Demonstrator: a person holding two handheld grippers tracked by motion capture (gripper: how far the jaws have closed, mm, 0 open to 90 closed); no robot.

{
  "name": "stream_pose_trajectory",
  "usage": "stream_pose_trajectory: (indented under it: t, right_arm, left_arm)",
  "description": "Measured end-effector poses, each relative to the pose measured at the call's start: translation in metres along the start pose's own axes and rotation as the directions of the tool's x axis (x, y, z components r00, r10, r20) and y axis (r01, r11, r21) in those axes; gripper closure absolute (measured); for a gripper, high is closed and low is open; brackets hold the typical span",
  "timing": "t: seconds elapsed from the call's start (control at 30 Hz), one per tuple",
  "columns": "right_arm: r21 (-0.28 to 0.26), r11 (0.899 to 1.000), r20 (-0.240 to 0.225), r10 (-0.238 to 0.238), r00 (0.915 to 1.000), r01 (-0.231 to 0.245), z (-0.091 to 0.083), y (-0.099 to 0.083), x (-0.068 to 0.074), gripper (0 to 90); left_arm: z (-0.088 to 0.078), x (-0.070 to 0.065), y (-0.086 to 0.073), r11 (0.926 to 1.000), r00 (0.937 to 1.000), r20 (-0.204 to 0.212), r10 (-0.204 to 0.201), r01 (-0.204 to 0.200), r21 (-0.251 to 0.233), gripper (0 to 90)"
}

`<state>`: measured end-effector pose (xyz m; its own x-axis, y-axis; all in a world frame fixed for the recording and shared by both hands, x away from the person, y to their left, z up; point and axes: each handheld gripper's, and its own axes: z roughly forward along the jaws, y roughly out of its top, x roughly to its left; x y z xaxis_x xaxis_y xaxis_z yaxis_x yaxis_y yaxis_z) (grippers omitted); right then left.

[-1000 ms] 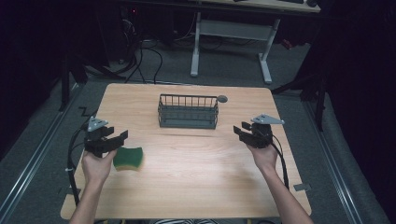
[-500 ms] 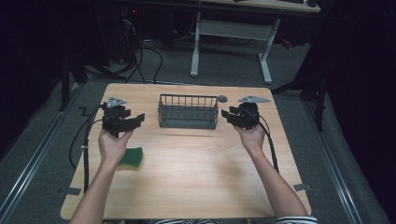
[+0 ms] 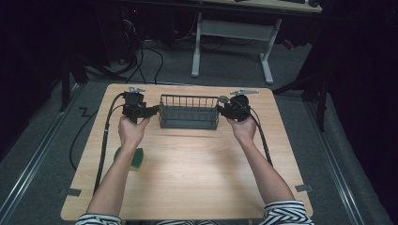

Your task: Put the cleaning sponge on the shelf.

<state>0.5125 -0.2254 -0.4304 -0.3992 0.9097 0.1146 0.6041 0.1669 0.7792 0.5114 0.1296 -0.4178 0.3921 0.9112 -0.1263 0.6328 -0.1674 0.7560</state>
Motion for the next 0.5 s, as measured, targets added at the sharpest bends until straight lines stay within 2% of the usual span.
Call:
stream_pose_trajectory:
  t: [0.1,0.17,0.27,0.5]
  right_arm:
    - [0.003,1.0,0.0,0.005,1.0,-0.005,0.004,-0.001,0.0,59.5]
    - [0.012,1.0,0.012,-0.003,0.9999,0.003,0.01,-0.001,0.0,60.1]
    - [0.016,1.0,0.021,0.008,0.9998,-0.009,0.013,-0.002,-0.002,60.2]
    - [0.033,0.999,0.019,0.0,0.9998,-0.001,0.019,-0.006,-0.002,62.0]
  left_arm:
    - [0.008,-0.003,0.0,0.9999,0.9998,-0.015,0.013,-0.013,0.001,44.3]
    - [0.015,-0.004,0.001,0.9999,0.9996,-0.028,0.004,-0.004,-0.01,47.1]
    - [0.023,-0.005,0.002,1.0,0.9992,-0.039,0.004,-0.004,0.006,48.1]
    - [0.036,-0.005,0.0,0.9998,0.9998,-0.021,0.001,-0.001,0.021,54.3]
